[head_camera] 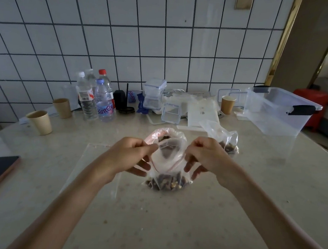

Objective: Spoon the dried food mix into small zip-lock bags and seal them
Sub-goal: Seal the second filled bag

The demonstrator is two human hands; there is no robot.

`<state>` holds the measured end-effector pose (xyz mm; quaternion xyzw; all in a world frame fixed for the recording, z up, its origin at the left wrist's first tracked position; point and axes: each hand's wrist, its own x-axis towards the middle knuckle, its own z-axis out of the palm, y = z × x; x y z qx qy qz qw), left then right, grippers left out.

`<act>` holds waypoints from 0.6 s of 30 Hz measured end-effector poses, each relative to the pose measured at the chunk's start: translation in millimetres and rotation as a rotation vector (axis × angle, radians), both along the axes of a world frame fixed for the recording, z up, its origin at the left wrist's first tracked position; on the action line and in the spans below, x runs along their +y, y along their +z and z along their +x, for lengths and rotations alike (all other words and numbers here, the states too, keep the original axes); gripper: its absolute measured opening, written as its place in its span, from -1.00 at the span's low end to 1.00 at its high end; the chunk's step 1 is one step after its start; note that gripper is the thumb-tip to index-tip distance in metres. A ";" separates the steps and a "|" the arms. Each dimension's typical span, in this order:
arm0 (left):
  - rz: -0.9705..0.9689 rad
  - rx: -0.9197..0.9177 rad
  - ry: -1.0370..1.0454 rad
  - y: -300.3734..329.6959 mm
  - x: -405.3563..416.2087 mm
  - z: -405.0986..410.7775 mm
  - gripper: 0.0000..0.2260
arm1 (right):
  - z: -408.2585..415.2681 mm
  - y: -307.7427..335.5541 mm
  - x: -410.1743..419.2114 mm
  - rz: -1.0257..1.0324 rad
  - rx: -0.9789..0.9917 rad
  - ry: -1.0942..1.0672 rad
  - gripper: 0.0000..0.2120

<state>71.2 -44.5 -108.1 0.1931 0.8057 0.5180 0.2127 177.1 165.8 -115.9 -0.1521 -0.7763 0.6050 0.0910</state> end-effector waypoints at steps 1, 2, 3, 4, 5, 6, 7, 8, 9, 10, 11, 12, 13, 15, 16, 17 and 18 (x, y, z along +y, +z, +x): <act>0.055 -0.121 -0.048 2.2 -2.3 -0.6 -0.71 | -0.5 0.6 4.9 -0.175 -0.041 0.074 -0.85; 0.087 -0.188 -0.084 2.6 -3.7 -1.5 -0.70 | -0.9 0.6 8.9 -0.295 -0.071 0.127 -0.80; 0.115 -0.232 -0.105 2.0 -4.5 -2.3 -0.68 | -1.6 0.0 11.4 -0.372 -0.102 0.154 -0.75; 0.137 -0.261 -0.114 0.9 -4.8 -2.8 -0.66 | -2.7 -0.7 13.0 -0.414 -0.135 0.155 -0.72; 0.155 -0.289 -0.115 -0.1 -4.3 -3.2 -0.64 | -4.3 -1.2 14.2 -0.429 -0.162 0.146 -0.70; 0.168 -0.312 -0.120 -1.5 -3.6 -3.1 -0.63 | -5.8 -2.0 14.9 -0.433 -0.177 0.138 -0.71; 0.172 -0.328 -0.127 -2.9 -2.7 -2.2 -0.62 | -7.3 -2.8 15.5 -0.442 -0.182 0.140 -0.74; 0.164 -0.332 -0.137 -3.5 -1.4 -0.8 -0.62 | -8.3 -3.1 15.9 -0.464 -0.185 0.150 -0.78; 0.151 -0.324 -0.141 -3.0 0.4 1.5 -0.63 | -8.7 -3.0 16.4 -0.491 -0.190 0.160 -0.85; 0.141 -0.310 -0.134 -2.6 2.2 2.2 -0.64 | -8.8 -2.2 16.5 -0.512 -0.192 0.169 -0.91; 0.140 -0.296 -0.115 -2.3 3.7 1.3 -0.66 | -9.2 -1.0 16.6 -0.509 -0.186 0.170 -0.94; 0.151 -0.291 -0.089 -1.5 5.5 0.0 -0.68 | -9.4 0.0 16.5 -0.481 -0.169 0.157 -0.93; 0.174 -0.293 -0.058 0.0 6.6 -1.4 -0.73 | -10.1 0.6 16.2 -0.430 -0.138 0.132 -0.92; 0.235 -0.270 0.016 3.1 9.0 -4.5 -0.84 | -10.5 2.8 14.8 -0.272 -0.038 0.043 -0.85; 0.241 -0.225 0.056 4.7 10.4 -5.2 -0.85 | -9.6 4.8 13.0 -0.154 0.017 -0.003 -0.82; 0.217 -0.142 0.090 6.6 11.9 -4.8 -0.86 | -8.7 7.0 10.2 0.005 0.071 -0.043 -0.80; 0.156 0.003 0.120 7.6 13.9 -3.7 -0.86 | -7.7 8.7 6.3 0.214 0.124 -0.080 -0.79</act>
